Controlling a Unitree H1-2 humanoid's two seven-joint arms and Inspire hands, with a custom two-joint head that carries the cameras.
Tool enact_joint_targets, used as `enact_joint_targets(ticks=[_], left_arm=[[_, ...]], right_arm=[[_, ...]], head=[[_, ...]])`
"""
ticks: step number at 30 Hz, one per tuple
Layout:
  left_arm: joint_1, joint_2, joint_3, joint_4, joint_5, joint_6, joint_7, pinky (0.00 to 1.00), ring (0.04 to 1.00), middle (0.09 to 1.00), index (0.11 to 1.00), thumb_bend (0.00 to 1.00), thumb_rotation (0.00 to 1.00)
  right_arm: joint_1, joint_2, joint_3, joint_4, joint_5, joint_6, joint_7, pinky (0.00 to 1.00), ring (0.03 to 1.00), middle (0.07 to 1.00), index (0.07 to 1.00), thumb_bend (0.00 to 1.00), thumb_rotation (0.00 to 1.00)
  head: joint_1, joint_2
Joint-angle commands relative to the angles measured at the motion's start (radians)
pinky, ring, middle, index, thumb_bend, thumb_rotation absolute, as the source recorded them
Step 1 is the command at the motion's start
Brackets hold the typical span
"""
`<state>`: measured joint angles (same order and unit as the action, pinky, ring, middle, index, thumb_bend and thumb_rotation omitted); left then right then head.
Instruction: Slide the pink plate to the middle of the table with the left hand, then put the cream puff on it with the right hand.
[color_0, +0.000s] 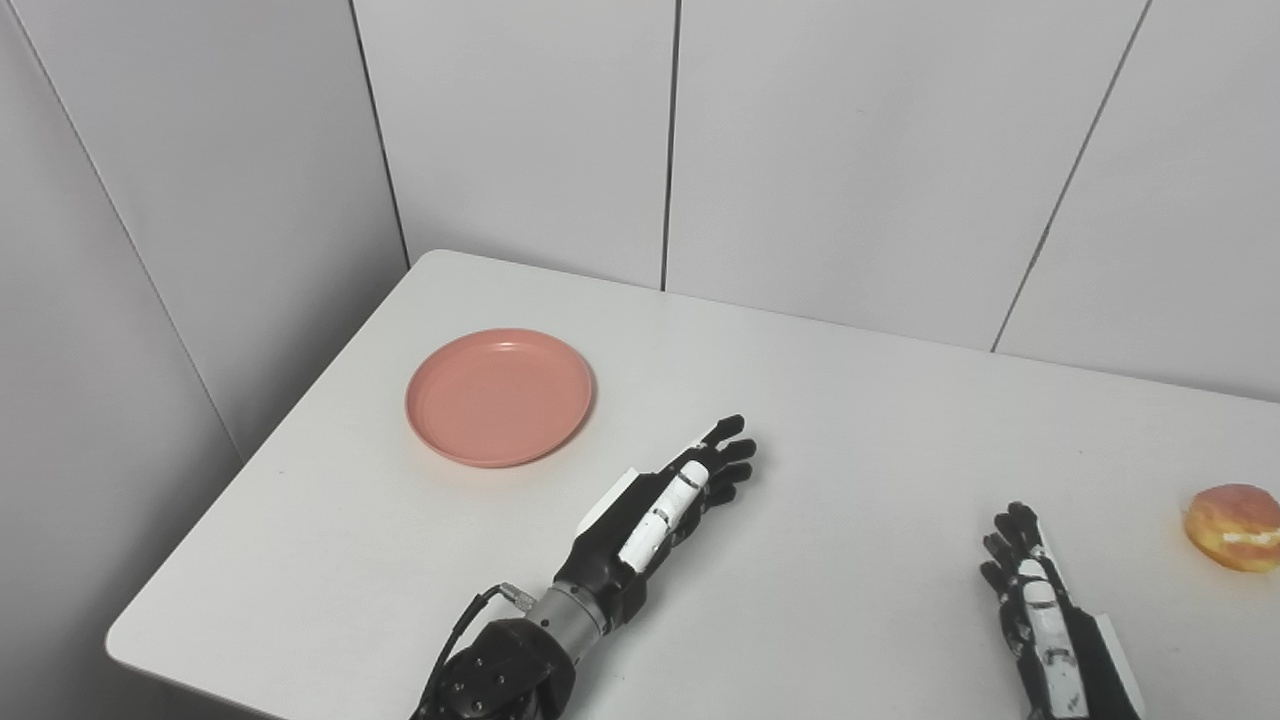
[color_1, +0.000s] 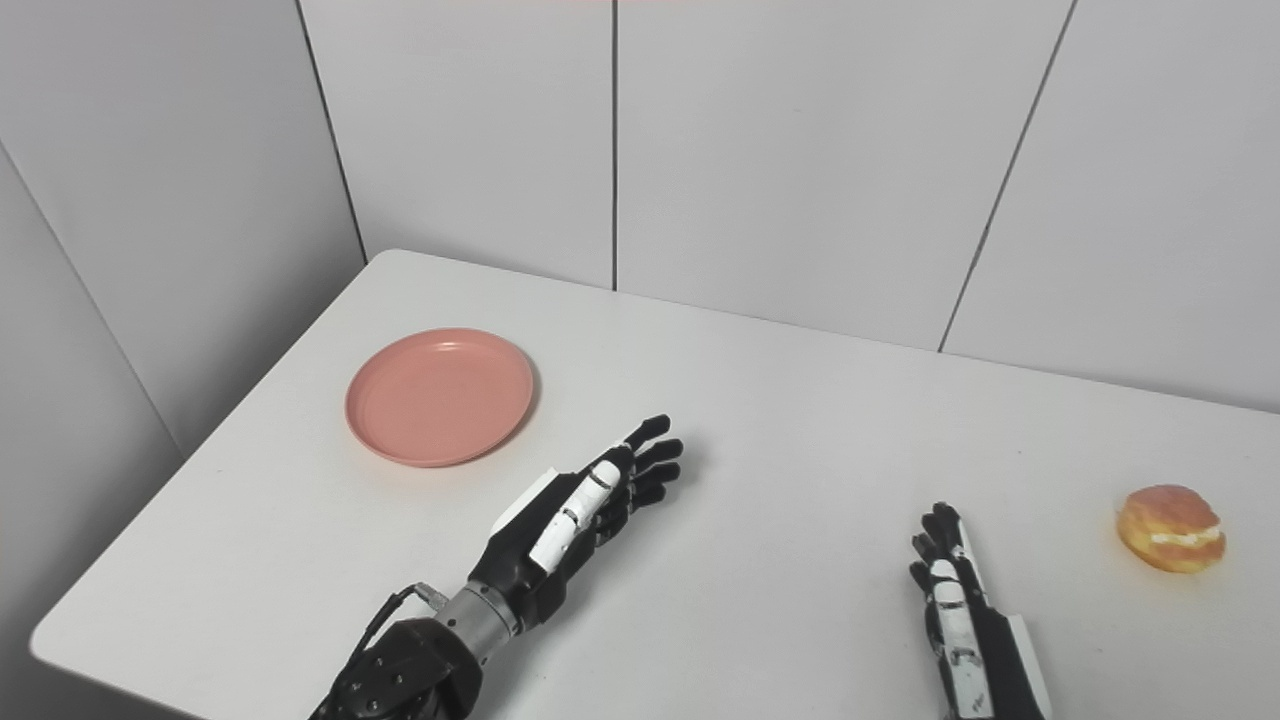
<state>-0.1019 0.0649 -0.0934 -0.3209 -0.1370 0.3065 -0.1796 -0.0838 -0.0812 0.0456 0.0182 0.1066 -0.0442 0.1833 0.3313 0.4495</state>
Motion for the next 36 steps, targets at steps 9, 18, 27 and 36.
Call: enact_joint_targets(ticks=[9,18,27,36], left_arm=[[-0.093,0.038,0.036,-0.106,-0.040,0.073,0.001,0.99,0.981,0.995,0.987,0.50,1.00],[-0.156,0.061,0.097,-0.124,-0.040,0.104,0.027,0.95,0.959,0.963,0.953,0.47,1.00],[-0.237,0.110,0.200,-0.046,-0.075,0.066,0.028,0.95,0.958,0.962,0.945,0.47,1.00],[-0.301,0.175,0.307,0.054,-0.093,0.004,0.040,0.95,0.951,0.956,0.948,0.44,1.00]], right_arm=[[0.018,0.008,-0.001,0.019,0.003,0.034,-0.008,1.00,1.000,1.000,1.000,0.07,1.00],[0.010,0.006,-0.002,0.041,0.011,0.012,0.000,1.00,1.000,1.000,1.000,0.08,1.00],[0.012,0.004,-0.007,0.036,0.011,0.020,-0.004,1.00,1.000,1.000,1.000,0.07,1.00],[0.011,-0.001,-0.010,0.047,0.014,0.009,0.002,1.00,1.000,1.000,1.000,0.09,1.00]], head=[[0.002,0.003],[0.002,0.001],[0.007,-0.001],[0.028,-0.008]])
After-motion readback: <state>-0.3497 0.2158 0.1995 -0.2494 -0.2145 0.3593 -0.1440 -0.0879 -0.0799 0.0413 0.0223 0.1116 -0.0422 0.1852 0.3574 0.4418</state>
